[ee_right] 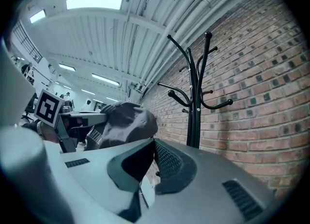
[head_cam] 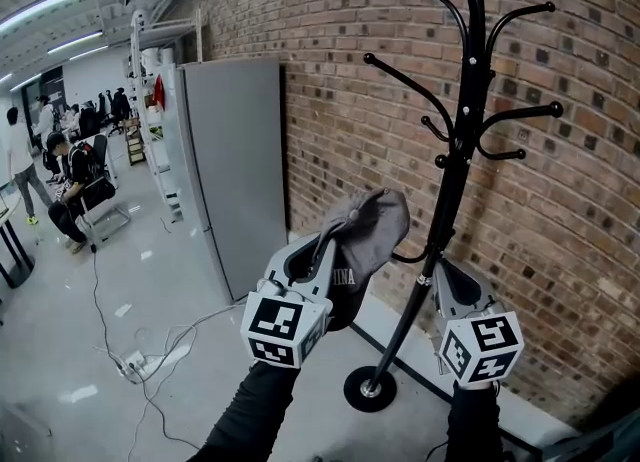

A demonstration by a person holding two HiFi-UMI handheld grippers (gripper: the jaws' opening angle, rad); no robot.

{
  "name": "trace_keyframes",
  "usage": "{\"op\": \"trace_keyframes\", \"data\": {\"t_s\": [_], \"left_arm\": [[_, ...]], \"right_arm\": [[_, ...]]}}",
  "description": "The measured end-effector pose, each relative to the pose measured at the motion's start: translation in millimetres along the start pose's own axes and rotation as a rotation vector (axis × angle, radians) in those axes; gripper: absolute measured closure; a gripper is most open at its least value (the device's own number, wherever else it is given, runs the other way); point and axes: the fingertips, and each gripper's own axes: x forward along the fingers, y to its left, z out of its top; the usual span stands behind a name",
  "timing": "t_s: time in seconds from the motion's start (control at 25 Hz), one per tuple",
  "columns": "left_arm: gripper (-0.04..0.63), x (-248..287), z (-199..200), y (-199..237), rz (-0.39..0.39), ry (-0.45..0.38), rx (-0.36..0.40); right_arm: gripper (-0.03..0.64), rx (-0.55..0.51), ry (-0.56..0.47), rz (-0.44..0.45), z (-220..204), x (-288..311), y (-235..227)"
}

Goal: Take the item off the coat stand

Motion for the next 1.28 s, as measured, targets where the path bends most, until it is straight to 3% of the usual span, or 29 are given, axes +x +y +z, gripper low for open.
{"op": "trace_keyframes", "data": {"t_s": [0.16, 0.64, 1.28], "left_arm": [[0.565, -7.9, -7.5, -0.6, 0.014, 0.018, 0.009], [0.565, -24.1, -19.1, 2.6, 0.077, 0.050, -0.060], [0.565, -24.7, -14.7, -10.7, 0.071, 0.044, -0.055]], "right_arm": [[0.607, 0.015, -0.011, 0.004, -2.5, -6.0, 1.7], [0.607, 0.037, 0.006, 0.006, -13.8, -14.6, 5.7], [0.607, 0.031, -0.025, -0.008, -12.5, -24.1, 6.1]]}}
